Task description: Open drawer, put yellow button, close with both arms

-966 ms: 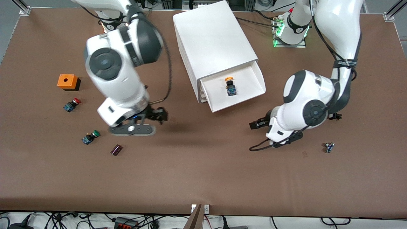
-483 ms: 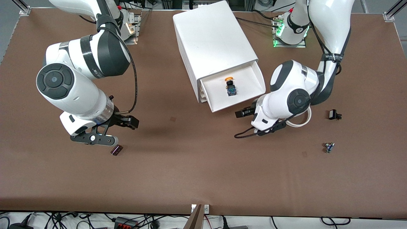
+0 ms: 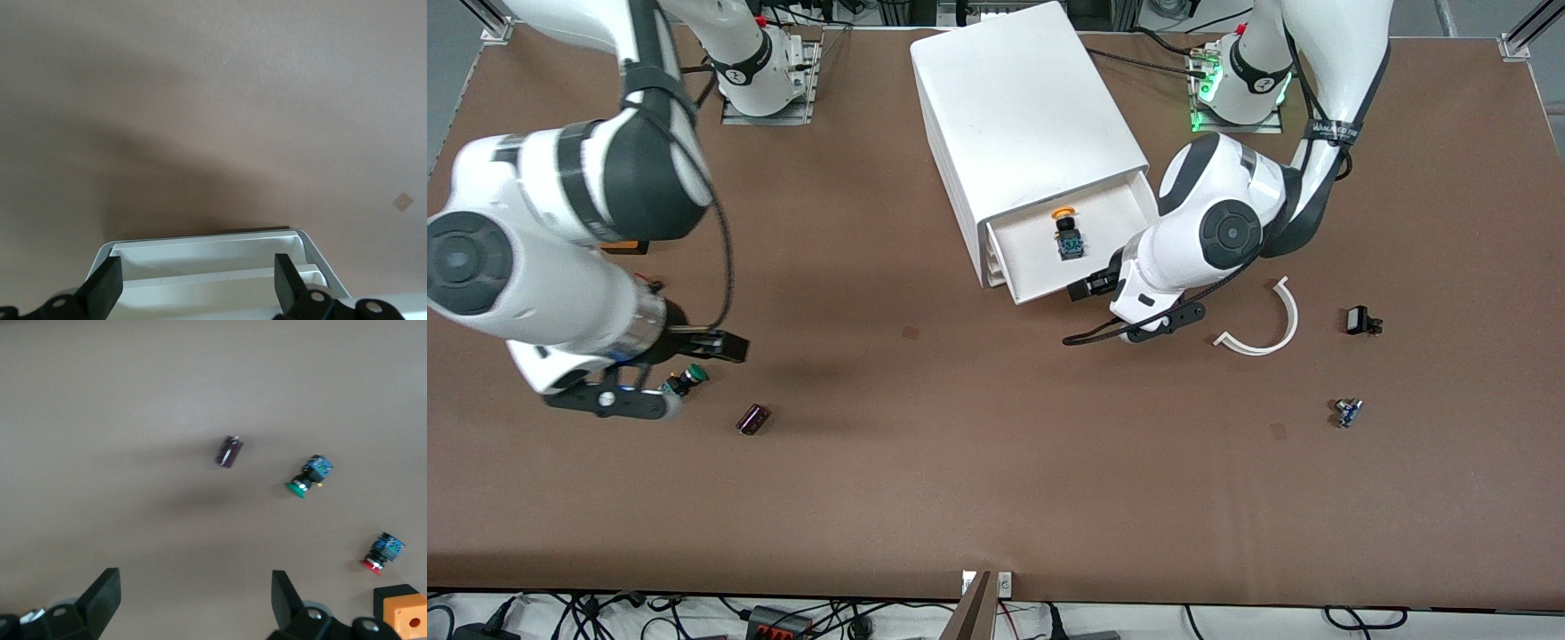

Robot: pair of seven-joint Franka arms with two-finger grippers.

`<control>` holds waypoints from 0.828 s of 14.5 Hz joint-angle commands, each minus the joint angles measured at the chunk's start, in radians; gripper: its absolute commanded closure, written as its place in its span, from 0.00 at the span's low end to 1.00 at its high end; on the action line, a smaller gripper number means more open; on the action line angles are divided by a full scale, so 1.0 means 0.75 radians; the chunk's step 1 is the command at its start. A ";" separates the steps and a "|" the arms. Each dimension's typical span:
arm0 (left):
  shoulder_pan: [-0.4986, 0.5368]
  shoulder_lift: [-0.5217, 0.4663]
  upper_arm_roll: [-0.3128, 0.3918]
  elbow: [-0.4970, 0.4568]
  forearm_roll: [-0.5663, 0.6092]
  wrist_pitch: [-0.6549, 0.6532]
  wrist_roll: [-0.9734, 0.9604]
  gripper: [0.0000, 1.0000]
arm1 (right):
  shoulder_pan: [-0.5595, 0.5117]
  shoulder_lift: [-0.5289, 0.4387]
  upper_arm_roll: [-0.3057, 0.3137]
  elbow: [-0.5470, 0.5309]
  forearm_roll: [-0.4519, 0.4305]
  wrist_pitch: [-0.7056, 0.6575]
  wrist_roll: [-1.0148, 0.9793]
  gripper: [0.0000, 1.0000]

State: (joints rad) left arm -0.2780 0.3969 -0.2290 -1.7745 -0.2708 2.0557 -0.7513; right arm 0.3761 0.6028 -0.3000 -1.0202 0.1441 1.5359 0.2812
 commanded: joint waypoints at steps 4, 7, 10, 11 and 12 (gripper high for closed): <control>0.009 -0.095 -0.103 -0.088 -0.019 0.008 -0.121 0.00 | -0.168 -0.243 0.097 -0.262 -0.083 0.130 -0.060 0.00; 0.011 -0.120 -0.130 -0.133 -0.019 0.006 -0.125 0.00 | -0.354 -0.292 0.242 -0.264 -0.122 0.130 -0.115 0.00; 0.011 -0.124 -0.145 -0.144 -0.019 -0.059 -0.125 0.00 | -0.507 -0.376 0.344 -0.349 -0.170 0.143 -0.196 0.00; 0.011 -0.126 -0.147 -0.142 -0.019 -0.074 -0.123 0.00 | -0.526 -0.405 0.347 -0.388 -0.172 0.171 -0.250 0.00; 0.009 -0.130 -0.149 -0.142 -0.019 -0.086 -0.121 0.00 | -0.532 -0.435 0.347 -0.425 -0.178 0.200 -0.311 0.00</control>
State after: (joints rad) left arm -0.2773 0.3444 -0.3277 -1.8412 -0.2709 2.0228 -0.8401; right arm 0.0124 0.3626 -0.0778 -1.2256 0.0295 1.6320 0.1181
